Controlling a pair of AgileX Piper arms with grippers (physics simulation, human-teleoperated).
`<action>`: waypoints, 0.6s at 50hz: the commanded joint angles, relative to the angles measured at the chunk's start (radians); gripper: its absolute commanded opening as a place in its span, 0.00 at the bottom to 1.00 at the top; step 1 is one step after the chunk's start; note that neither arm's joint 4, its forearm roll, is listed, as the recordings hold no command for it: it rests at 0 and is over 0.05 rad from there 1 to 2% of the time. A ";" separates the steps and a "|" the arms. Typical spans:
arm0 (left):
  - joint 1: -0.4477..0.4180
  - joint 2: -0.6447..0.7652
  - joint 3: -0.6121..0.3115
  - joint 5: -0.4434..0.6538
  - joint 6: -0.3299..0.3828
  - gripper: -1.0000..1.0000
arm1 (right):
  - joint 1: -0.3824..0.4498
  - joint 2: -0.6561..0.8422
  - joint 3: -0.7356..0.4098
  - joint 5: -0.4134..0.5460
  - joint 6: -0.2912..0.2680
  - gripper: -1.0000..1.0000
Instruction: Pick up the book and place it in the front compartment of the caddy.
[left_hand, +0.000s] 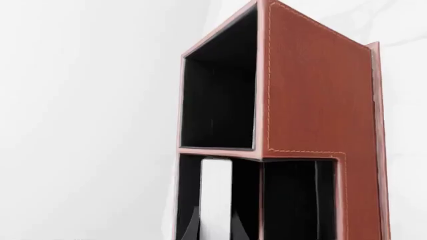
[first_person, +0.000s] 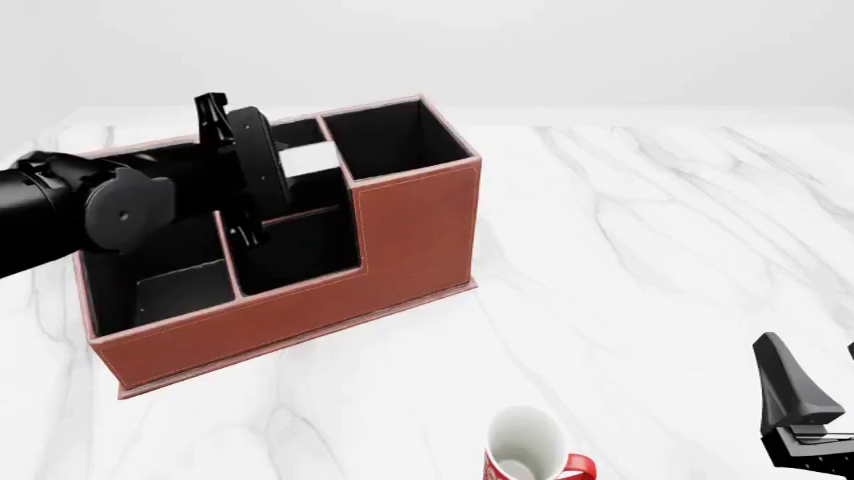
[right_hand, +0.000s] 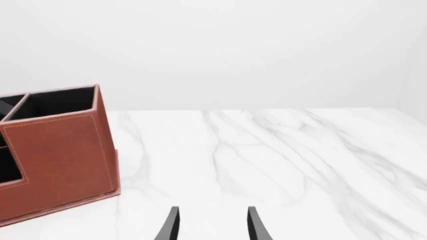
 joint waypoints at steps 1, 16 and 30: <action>0.016 0.078 -0.038 -0.047 -0.003 0.00 | 0.000 -0.003 0.000 -0.001 -0.002 1.00; 0.051 0.114 -0.123 -0.029 -0.042 1.00 | 0.000 -0.003 0.000 -0.001 -0.002 1.00; 0.053 0.102 -0.120 -0.018 -0.034 1.00 | 0.000 -0.003 0.000 0.000 -0.002 1.00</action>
